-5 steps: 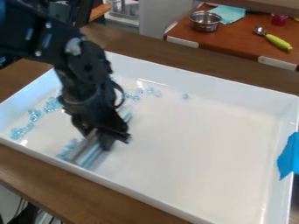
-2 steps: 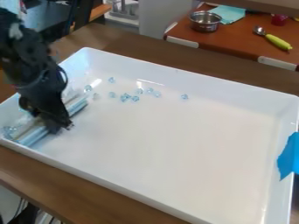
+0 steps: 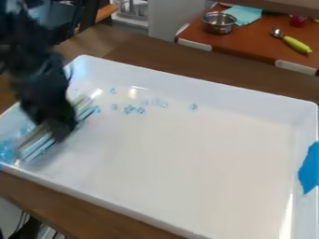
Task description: Sweep into pile
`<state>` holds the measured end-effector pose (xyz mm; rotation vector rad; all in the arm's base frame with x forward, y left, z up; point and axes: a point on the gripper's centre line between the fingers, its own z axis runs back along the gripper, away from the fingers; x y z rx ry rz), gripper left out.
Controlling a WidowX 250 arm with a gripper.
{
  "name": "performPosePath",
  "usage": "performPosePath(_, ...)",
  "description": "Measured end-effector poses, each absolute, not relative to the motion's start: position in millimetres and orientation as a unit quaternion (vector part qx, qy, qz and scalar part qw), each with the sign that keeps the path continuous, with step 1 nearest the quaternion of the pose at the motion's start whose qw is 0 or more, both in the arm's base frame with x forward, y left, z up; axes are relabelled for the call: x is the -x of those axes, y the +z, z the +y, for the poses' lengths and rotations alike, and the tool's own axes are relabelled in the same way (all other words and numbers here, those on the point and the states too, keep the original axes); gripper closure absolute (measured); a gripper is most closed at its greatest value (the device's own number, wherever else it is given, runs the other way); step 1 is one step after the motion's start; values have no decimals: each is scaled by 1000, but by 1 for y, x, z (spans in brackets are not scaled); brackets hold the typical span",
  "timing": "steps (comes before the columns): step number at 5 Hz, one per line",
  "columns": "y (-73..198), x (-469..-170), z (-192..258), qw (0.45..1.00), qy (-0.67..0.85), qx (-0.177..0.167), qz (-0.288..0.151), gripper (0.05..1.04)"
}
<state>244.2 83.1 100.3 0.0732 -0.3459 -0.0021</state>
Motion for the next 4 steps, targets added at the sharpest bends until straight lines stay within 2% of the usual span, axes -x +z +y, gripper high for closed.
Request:
performPosePath(1,121,-275,53,980,32,-2,-196,705)
performPosePath(2,131,-305,21,979,46,14,-197,705)
performPosePath(4,124,-336,-23,981,51,13,-187,705)
